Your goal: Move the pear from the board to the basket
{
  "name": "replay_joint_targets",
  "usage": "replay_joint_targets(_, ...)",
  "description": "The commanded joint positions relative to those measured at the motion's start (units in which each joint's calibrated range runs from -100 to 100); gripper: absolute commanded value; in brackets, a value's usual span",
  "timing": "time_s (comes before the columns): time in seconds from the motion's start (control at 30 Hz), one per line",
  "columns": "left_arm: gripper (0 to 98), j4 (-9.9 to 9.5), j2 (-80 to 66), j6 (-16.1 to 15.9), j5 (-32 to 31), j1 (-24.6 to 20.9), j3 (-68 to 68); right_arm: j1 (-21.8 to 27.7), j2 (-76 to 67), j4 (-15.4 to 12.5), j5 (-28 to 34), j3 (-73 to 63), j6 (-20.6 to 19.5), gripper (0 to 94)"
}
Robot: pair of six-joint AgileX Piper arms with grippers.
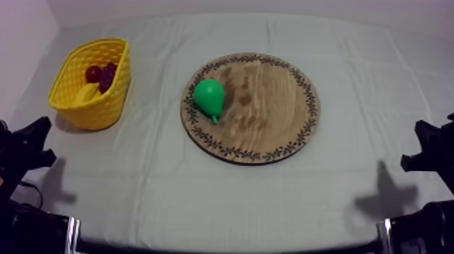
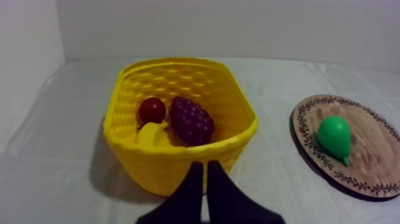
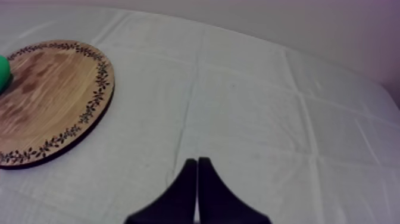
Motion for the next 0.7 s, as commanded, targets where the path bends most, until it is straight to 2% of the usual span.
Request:
replay_joint_targets(0.0,0.2,-0.01,0.0,0.07,0.39,0.23,-0.07,0.02,-0.05,0.02,-0.01,0.05,-0.02,0.3)
replay_joint_targets(0.13,0.2,0.02,0.0,-0.33,0.9,0.56,-0.2,0.02,-0.05,0.02,-0.01,0.05,-0.02,0.3)
replay_joint_targets(0.47,0.0,-0.04,0.0,-4.26,-0.21,2.19,-1.02,0.02,-0.05,0.02,-0.01,0.05,0.0,0.3)
replay_joint_targets(0.67,0.0,-0.19,0.0,-5.24,4.9,2.39,-6.66,0.02,-0.05,0.02,-0.01,0.05,-0.02,0.3)
